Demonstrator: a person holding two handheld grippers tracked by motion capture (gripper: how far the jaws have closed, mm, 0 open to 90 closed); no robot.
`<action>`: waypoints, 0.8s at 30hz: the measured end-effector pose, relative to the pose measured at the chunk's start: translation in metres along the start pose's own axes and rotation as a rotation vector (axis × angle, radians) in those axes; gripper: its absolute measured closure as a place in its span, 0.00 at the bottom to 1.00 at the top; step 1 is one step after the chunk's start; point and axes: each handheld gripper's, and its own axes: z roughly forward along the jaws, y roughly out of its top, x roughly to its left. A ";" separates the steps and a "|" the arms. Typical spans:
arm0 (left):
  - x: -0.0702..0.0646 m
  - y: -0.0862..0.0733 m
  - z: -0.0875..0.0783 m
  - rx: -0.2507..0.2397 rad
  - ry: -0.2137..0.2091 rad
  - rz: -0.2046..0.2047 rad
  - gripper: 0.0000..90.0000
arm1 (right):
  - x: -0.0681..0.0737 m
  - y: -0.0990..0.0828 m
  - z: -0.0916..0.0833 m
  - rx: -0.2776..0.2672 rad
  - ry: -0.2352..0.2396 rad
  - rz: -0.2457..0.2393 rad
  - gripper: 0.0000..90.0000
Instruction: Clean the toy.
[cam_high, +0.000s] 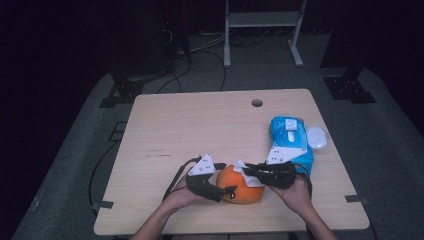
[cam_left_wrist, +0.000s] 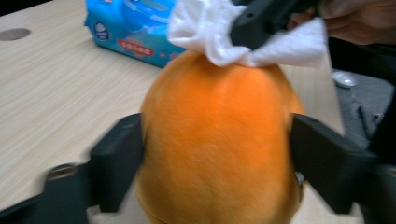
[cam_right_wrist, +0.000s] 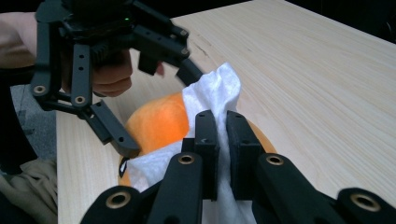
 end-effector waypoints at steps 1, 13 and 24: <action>-0.001 0.000 0.001 0.006 0.000 0.001 0.29 | 0.000 0.000 0.000 0.000 0.000 0.005 0.93; -0.013 0.006 0.005 0.013 -0.007 0.052 0.26 | 0.028 0.016 0.015 0.037 0.033 -0.101 0.93; -0.005 0.001 0.008 0.017 -0.038 -0.016 0.33 | 0.013 0.009 0.006 0.030 0.031 -0.044 0.93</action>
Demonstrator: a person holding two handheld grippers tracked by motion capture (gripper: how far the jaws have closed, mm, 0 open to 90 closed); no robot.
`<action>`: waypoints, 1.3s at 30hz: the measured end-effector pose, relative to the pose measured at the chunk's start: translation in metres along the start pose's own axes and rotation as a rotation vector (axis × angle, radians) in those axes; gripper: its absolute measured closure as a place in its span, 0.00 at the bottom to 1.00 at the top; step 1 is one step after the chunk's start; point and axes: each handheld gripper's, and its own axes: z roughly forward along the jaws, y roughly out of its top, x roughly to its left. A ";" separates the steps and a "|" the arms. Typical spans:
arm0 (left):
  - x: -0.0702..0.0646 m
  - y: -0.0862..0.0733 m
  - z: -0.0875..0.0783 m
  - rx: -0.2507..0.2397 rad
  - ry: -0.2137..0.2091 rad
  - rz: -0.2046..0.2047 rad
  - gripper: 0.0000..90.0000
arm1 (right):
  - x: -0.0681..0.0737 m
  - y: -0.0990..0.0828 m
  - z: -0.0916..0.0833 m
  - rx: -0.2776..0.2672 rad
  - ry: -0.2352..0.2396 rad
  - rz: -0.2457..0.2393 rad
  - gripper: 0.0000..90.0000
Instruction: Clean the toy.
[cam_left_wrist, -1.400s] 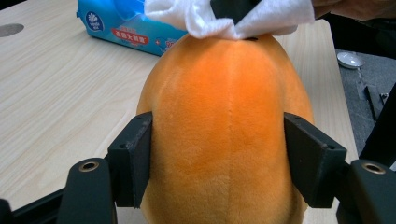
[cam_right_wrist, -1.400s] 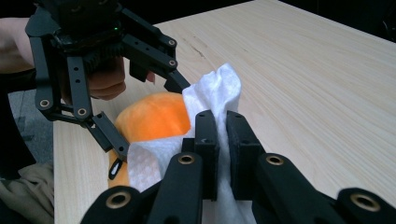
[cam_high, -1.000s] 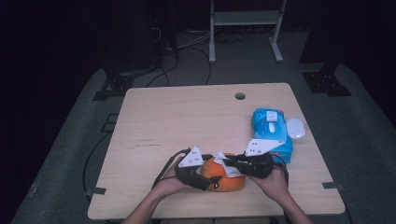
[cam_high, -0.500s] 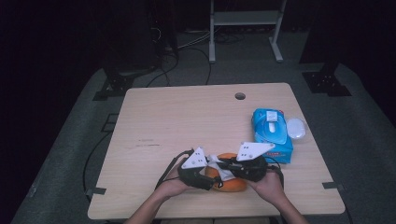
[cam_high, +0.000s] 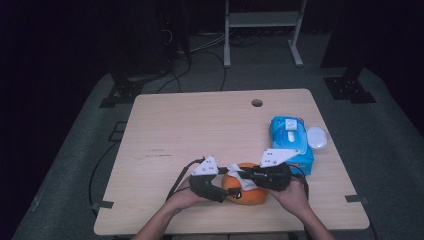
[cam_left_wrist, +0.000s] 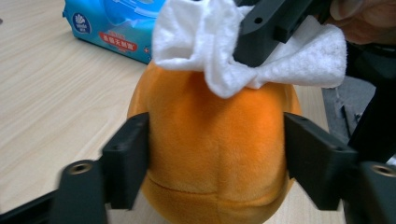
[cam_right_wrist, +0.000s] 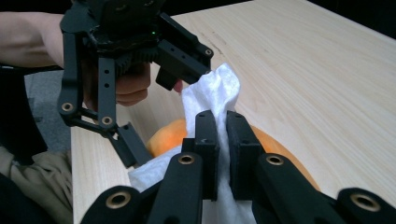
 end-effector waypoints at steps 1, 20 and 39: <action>-0.003 0.002 0.000 0.002 -0.001 0.013 0.35 | 0.004 0.002 -0.001 -0.005 -0.008 -0.013 0.93; -0.008 -0.001 0.002 0.016 -0.002 0.050 0.29 | -0.016 -0.008 -0.018 -0.003 -0.053 0.042 0.93; -0.009 -0.003 0.004 0.028 -0.036 0.057 0.27 | 0.005 0.001 -0.003 0.013 -0.006 -0.001 0.93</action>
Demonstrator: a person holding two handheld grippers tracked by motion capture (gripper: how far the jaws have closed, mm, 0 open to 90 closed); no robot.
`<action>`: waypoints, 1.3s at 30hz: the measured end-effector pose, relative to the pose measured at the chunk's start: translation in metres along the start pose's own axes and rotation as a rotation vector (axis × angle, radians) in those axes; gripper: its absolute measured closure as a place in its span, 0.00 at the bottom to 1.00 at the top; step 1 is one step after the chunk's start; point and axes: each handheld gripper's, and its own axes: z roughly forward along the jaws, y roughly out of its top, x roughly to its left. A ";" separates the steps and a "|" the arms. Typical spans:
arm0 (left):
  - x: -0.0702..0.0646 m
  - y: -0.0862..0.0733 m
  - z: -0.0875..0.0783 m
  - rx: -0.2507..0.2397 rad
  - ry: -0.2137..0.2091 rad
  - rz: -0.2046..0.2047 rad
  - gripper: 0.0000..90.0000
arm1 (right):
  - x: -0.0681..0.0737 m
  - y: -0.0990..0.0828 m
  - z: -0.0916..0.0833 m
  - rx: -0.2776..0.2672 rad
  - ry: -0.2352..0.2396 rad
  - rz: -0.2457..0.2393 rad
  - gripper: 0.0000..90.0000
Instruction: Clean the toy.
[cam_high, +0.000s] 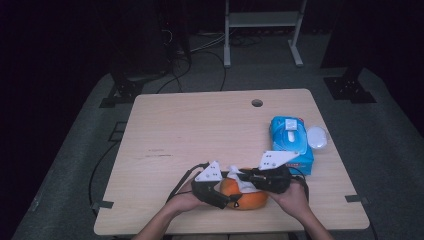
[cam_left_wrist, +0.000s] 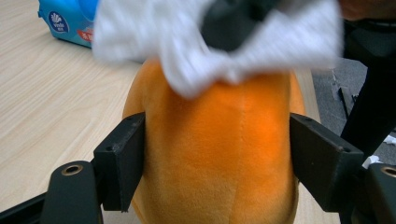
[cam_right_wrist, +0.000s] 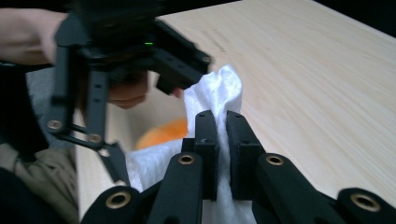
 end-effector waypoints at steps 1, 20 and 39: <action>0.000 0.000 0.000 0.000 0.000 0.000 0.27 | 0.000 0.000 0.000 0.000 0.000 0.000 0.93; -0.003 0.005 0.005 0.044 -0.068 -0.045 0.11 | -0.001 -0.030 -0.028 -0.009 0.031 0.085 0.93; 0.034 0.000 -0.018 -0.075 0.126 -0.069 0.17 | -0.029 -0.007 0.018 -0.075 -0.021 0.117 0.93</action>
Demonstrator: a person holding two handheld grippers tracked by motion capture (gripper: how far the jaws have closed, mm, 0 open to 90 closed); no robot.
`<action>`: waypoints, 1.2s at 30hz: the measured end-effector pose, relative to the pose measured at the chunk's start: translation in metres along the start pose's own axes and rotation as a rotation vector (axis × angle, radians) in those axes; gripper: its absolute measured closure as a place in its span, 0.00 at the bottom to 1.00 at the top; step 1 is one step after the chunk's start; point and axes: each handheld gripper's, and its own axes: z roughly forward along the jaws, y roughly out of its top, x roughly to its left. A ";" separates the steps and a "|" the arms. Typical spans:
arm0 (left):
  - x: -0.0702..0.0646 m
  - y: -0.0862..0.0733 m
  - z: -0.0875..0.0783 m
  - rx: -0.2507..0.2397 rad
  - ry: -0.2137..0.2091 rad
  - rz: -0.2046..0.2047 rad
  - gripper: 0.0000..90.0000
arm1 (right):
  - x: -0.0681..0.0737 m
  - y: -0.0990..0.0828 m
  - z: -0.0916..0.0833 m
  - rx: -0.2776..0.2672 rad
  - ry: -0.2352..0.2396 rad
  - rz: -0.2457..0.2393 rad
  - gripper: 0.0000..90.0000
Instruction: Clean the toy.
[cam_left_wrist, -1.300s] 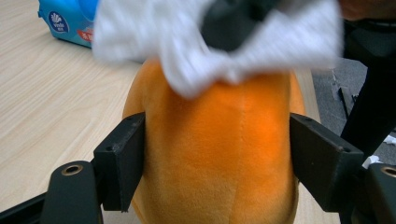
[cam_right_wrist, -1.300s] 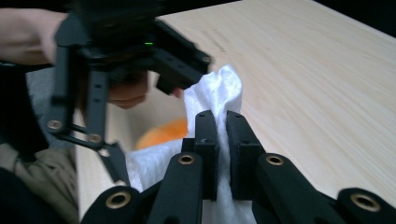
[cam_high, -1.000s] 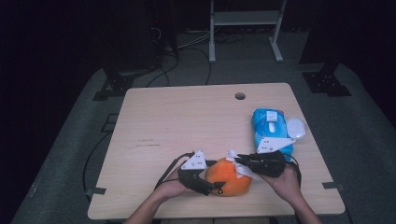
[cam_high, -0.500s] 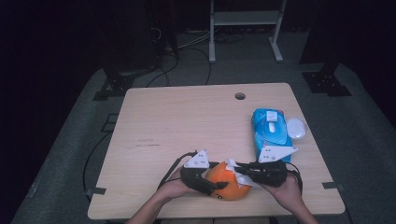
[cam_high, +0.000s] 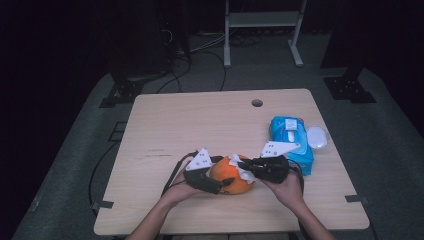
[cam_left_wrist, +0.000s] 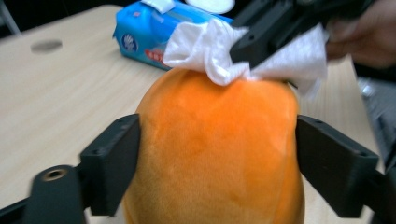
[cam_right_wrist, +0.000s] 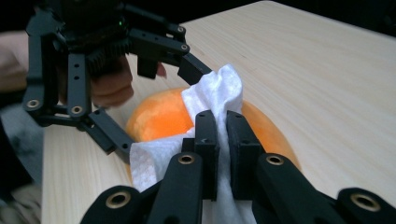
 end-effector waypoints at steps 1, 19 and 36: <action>0.001 0.000 -0.001 -0.002 0.001 -0.013 0.17 | -0.001 -0.001 0.002 -0.003 0.004 0.013 0.93; 0.008 -0.004 -0.008 -0.020 -0.040 -0.075 0.27 | -0.019 -0.019 -0.018 0.007 -0.045 0.070 0.93; 0.014 -0.006 -0.013 0.006 -0.033 -0.091 0.36 | 0.001 -0.017 -0.014 0.031 -0.065 0.005 0.93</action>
